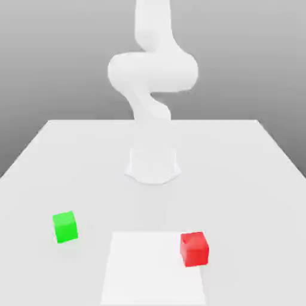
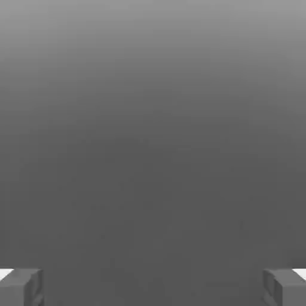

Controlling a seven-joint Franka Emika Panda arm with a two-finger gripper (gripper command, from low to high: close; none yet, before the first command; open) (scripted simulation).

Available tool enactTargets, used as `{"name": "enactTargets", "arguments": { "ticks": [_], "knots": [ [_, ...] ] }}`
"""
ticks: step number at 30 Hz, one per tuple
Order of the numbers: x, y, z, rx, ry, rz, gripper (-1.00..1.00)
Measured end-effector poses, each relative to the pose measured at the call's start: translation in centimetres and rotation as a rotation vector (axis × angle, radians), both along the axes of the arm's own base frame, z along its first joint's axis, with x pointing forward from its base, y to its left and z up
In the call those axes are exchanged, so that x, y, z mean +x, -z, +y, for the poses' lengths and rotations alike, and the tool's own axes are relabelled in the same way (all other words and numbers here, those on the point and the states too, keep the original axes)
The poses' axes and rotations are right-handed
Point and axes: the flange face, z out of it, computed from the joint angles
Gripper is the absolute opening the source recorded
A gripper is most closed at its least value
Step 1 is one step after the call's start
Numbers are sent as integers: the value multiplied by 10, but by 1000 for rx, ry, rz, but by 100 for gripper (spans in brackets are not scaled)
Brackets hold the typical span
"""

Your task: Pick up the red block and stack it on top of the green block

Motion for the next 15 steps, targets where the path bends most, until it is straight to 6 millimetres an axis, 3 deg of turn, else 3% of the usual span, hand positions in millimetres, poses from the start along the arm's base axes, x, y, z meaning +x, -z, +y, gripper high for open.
{"name": "enactTargets", "arguments": {
  "ticks": [3, 7, 11, 15],
  "knots": [
    [36, 72, 14, 17, -37, 116, 0],
    [61, 166, 35, 22, -77, 260, 0],
    [65, 260, 56, 7, -109, 402, 0],
    [48, 349, 73, -26, -135, 540, 0]
  ]
}}
